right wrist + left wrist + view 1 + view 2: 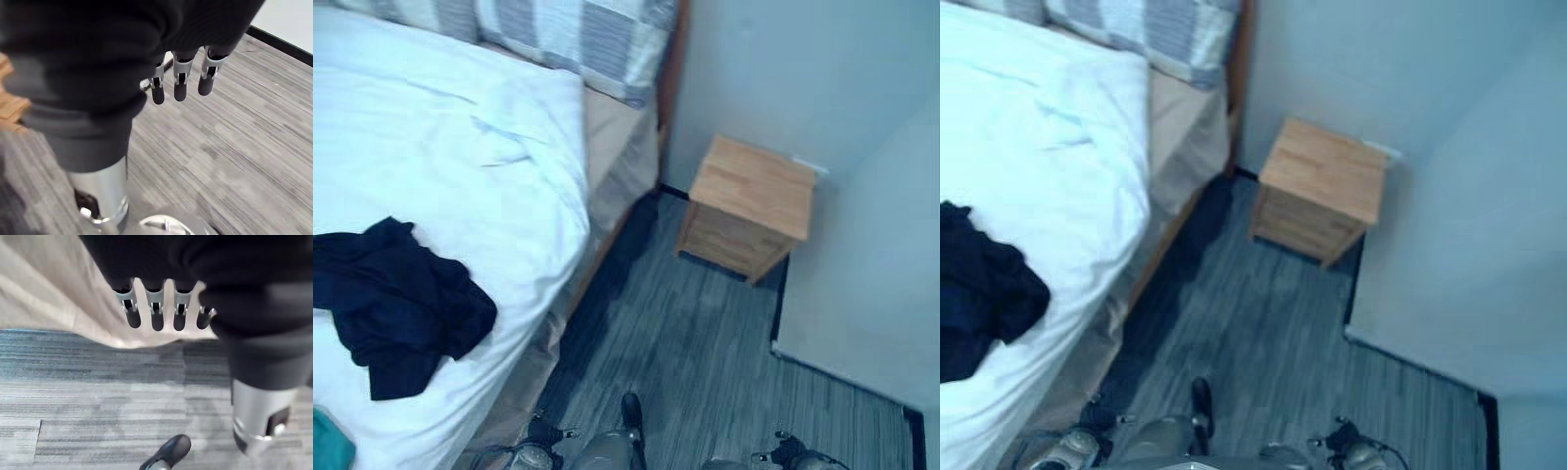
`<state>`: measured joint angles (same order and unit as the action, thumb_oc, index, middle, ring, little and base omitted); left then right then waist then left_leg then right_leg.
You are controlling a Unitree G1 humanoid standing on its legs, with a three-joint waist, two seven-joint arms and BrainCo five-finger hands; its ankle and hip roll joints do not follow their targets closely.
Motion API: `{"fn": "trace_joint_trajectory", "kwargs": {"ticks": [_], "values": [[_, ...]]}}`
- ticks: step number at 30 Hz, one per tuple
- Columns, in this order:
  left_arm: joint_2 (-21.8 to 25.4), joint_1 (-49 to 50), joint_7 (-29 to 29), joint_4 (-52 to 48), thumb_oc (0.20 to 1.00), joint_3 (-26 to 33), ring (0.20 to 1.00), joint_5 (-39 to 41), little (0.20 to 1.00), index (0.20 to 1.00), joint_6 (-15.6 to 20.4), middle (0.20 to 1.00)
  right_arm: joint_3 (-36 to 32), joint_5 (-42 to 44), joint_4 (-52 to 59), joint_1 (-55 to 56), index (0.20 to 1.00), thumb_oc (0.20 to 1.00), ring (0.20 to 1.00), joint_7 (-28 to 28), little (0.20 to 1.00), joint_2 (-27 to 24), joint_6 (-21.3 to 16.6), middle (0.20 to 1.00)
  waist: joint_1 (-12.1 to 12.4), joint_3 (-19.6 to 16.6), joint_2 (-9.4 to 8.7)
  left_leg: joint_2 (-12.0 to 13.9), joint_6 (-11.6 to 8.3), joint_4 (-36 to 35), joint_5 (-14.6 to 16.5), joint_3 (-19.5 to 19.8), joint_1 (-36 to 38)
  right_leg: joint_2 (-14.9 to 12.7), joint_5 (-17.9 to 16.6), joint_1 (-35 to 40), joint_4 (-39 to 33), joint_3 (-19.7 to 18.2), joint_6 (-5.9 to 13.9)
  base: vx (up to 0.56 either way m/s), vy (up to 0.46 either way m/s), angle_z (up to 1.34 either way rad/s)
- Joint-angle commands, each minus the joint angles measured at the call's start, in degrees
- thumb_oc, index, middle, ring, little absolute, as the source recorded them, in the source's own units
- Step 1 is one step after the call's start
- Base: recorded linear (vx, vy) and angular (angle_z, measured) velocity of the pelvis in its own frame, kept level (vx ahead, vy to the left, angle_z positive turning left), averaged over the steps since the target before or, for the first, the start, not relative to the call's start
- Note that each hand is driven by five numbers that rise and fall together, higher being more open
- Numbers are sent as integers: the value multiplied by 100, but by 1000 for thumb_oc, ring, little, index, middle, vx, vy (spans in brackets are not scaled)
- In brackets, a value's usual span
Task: Tidy up the quilt and then pick up the clothes from the bed and put them into the laundry hamper.
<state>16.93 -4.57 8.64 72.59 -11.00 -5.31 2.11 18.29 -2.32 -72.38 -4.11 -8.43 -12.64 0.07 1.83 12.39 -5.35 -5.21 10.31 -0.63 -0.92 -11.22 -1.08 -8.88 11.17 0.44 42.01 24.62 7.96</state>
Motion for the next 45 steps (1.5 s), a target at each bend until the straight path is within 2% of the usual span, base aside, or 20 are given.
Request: {"fn": "trace_joint_trajectory", "kwargs": {"ticks": [1,4,5,6,9,10,11,13,16,17,18,19,20,21,24,25,27,31,38,45], "values": [[229,129,68,44,1000,-49,1000,-90,1000,1000,-54,1000,-269,46,320,-314,1000,1000,1000,-49,1000,-77,-42,1000,2,205,230,626,-727,-30,566,-139,383,-513,-1187,-705,-764,-537,219,341,-166,117],[286,118,91,24,1000,-45,1000,-39,1000,1000,-15,1000,-259,107,405,-285,1000,1000,1000,-77,1000,-65,-48,1000,-37,228,181,660,-842,-7,630,190,474,-609,-1107,-751,-1614,-626,125,344,-251,129],[309,63,122,31,1000,-32,1000,34,1000,1000,19,1000,-298,215,448,-305,1000,1000,1000,-92,1000,-60,-34,1000,-105,234,105,679,-1014,-15,703,566,536,-545,-1094,-731,-3022,-1074,108,258,-230,143],[310,61,122,32,1000,-31,1000,34,1000,1000,19,1000,-298,216,448,-306,1000,1000,1000,-92,1000,-59,-34,1000,-114,227,108,684,-1016,-12,696,575,523,-537,-1118,-720,-3058,-1058,105,427,-376,136],[310,-136,210,49,1000,-65,1000,66,1000,1000,87,1000,-418,429,503,-283,1000,1000,1000,-119,1000,-46,-6,1000,-430,244,27,658,-1163,84,893,1472,583,-196,-1279,-885,-4208,-3208,298,405,-322,191],[331,-146,224,71,1000,-42,1000,78,1000,1000,98,1000,-417,435,512,-223,1000,1000,1000,-99,1000,-45,1,1000,-471,255,23,692,-1237,91,932,1759,630,-115,-1351,-999,-4303,-3735,314,381,-404,179],[398,-124,224,121,1000,-38,1000,31,1000,1000,38,1000,-408,393,463,-150,1000,1000,1000,-100,1000,-91,52,1000,-458,269,1,794,-1336,64,974,1827,685,-140,-1361,-1102,-4227,-3788,367,309,-430,181],[491,-149,242,189,1000,38,1000,144,1000,1000,79,1000,-373,412,457,-216,1000,1000,1000,-113,1000,-70,15,1000,-447,277,-153,989,-1541,176,861,2415,497,-119,-1277,-908,-4378,-3504,288,275,-675,241],[462,-9,278,191,1000,107,1000,188,1000,1000,109,1000,-341,447,459,-240,1000,1000,1000,-143,1000,-135,-25,1000,-421,233,-98,1229,-1666,188,707,2514,318,19,-1262,-798,-4517,-3248,200,107,-385,118],[366,-2,279,129,1000,92,1000,250,1000,1000,111,1000,-570,645,544,-252,1000,1000,1000,-263,1000,-354,-76,1000,-479,240,-30,1286,-1671,278,492,2207,-72,-19,-1177,-627,-4651,-2875,153,83,-355,38],[367,-4,279,129,1000,93,1000,250,1000,1000,111,1000,-570,645,544,-254,1000,1000,1000,-263,1000,-353,-76,1000,-493,222,-35,1275,-1671,276,476,2219,-99,-31,-1184,-647,-4653,-2866,155,8,-349,61],[362,-47,265,50,1000,52,1000,179,1000,1000,95,1000,-893,917,632,-313,1000,1000,1000,-399,1000,-579,-109,1000,-664,202,-30,1321,-1612,476,408,884,-374,-123,-1102,-540,-4678,-2405,121,-26,-161,111],[362,-47,265,48,1000,51,1000,179,1000,1000,94,1000,-893,918,633,-313,1000,1000,1000,-399,1000,-581,-108,1000,-653,203,-30,1322,-1611,492,420,873,-377,-122,-1102,-543,-4677,-2416,122,-102,-311,148],[396,17,321,-109,1000,106,1000,120,1000,1000,102,1000,-1205,1233,963,-478,1000,1000,1000,-647,1000,-935,-248,1000,-722,275,-49,1134,-1491,1029,633,179,-587,-91,-1086,-477,-4670,-2220,25,-84,-148,127],[427,122,317,-173,1000,207,1000,116,1000,1000,110,1000,-1430,1164,1475,-436,1000,1000,1000,-761,1000,-1289,-283,1000,-801,234,-17,1110,-1471,984,623,-161,-579,-48,-1054,-487,-4662,-2100,-19,-48,-138,52],[457,302,285,-333,1000,300,1000,50,1000,1000,121,1000,-1668,824,2377,-414,1000,1000,1000,-949,1000,-1884,-333,1000,-838,213,88,1205,-1500,627,480,-572,-393,51,-991,-445,-4637,-1889,-37,16,-98,20],[415,440,296,-456,1000,254,1000,-106,1000,1000,199,1000,-1886,209,3608,-576,1000,1000,1000,-1148,1000,-2720,-494,1000,-816,281,57,1242,-1508,595,359,-426,-454,39,-981,-480,-4539,-1699,-74,1,-103,14],[459,455,249,-539,1000,174,1000,-181,1000,1000,238,1000,-1851,33,3896,-1028,1000,1000,1000,-1247,1000,-3269,-552,1000,-762,338,79,1330,-1531,368,228,-544,-405,60,-978,-579,-4489,-1593,-79,-49,-50,8],[717,117,279,-531,1000,-253,1000,-41,1000,1000,345,1000,54,-255,4038,-4511,1000,1000,1000,-1412,1000,-4726,-595,1000,-333,819,36,1492,-1700,66,-167,-468,-772,149,-1079,-1304,-4258,-1542,-93,-65,-81,-1],[764,7,330,-625,1000,-512,1000,109,1000,1000,444,1000,1902,-317,3012,-6632,1000,1000,1000,-1240,1000,-4648,-532,1000,-145,1130,180,1576,-1856,-88,-467,-416,-1234,172,-1143,-1760,-4209,-1420,-93,-21,-69,4]]}}
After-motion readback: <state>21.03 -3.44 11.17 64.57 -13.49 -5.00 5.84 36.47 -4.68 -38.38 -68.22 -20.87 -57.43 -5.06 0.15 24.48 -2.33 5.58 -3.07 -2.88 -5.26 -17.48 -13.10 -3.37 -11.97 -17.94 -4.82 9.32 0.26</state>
